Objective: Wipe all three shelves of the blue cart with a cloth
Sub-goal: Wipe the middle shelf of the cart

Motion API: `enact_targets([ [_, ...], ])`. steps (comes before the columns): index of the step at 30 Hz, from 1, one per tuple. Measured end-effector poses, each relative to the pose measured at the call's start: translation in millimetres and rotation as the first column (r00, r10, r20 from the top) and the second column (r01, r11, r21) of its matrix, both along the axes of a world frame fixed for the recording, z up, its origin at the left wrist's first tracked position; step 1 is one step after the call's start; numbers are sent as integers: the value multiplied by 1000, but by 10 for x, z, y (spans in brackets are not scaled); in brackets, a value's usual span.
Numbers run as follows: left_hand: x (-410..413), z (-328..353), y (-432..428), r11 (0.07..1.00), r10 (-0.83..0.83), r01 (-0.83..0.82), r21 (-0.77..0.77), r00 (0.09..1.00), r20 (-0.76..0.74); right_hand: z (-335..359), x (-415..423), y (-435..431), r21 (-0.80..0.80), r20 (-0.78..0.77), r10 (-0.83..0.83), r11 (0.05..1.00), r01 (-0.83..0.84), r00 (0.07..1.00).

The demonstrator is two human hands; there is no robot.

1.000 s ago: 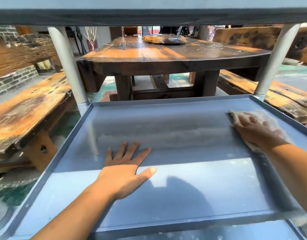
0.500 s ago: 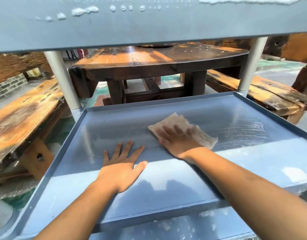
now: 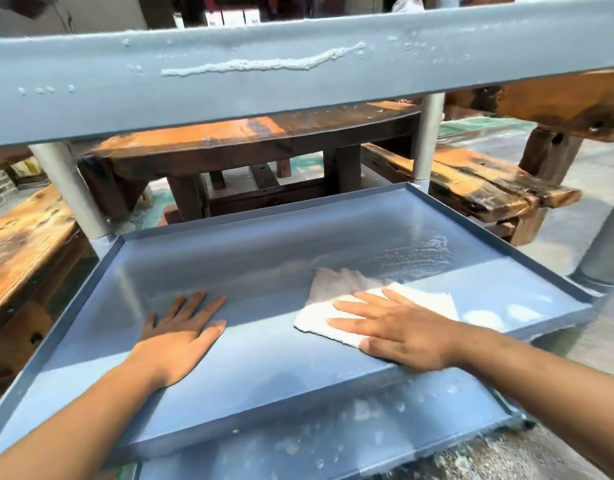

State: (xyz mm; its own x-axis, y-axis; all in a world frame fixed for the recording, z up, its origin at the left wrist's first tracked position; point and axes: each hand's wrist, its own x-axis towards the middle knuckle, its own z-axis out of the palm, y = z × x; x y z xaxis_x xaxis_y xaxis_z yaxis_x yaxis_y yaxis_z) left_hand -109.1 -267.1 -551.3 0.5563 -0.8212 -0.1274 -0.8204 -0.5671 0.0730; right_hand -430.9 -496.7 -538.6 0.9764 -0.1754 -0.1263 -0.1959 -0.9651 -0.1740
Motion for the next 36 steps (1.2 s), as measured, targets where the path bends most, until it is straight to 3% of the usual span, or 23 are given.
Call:
enact_targets([
  [5, -40, -32, -72, 993, 116, -116, -14, 993, 14, 112, -632, -575, 1, -57, -101, 995, 101, 993],
  [9, -425, -41, -450, 953, 280, -265, -145, 955, 95, 92, -596, -522, -36, -93, -93, 995, 90, 991],
  [11, -637, -49, -710, 957, 254, -234, -171, 961, 110, 92, -505, -412, -24, -95, -63, 998, 61, 993],
  [16, -651, -81, -965, 977, 186, -188, -101, 982, -23, 119, -35, 90, 53, -116, 156, 987, -151, 981],
  [19, -498, 71, -966, 966, 208, -240, -94, 942, -262, 132, 303, 440, 102, -88, 309, 949, -300, 947],
  [21, -436, 181, -930, 953, 186, -284, -107, 825, -533, 143, 525, 678, 116, -69, 392, 917, -383, 917],
  [24, -420, 244, -868, 956, 122, -273, -104, 696, -707, 146, 931, 1026, 91, -63, 459, 887, -453, 886],
  [28, -378, 243, -853, 984, 111, -174, -41, 776, -621, 101, 1221, 1284, -53, 23, 507, 861, -506, 861],
  [31, -349, 238, -835, 982, 122, -187, -32, 751, -649, 56, 1066, 1161, 47, 22, 453, 890, -454, 891],
  [36, -341, 153, -858, 982, 143, -187, -24, 823, -550, 35, 374, 553, 79, 12, 323, 943, -322, 946],
])
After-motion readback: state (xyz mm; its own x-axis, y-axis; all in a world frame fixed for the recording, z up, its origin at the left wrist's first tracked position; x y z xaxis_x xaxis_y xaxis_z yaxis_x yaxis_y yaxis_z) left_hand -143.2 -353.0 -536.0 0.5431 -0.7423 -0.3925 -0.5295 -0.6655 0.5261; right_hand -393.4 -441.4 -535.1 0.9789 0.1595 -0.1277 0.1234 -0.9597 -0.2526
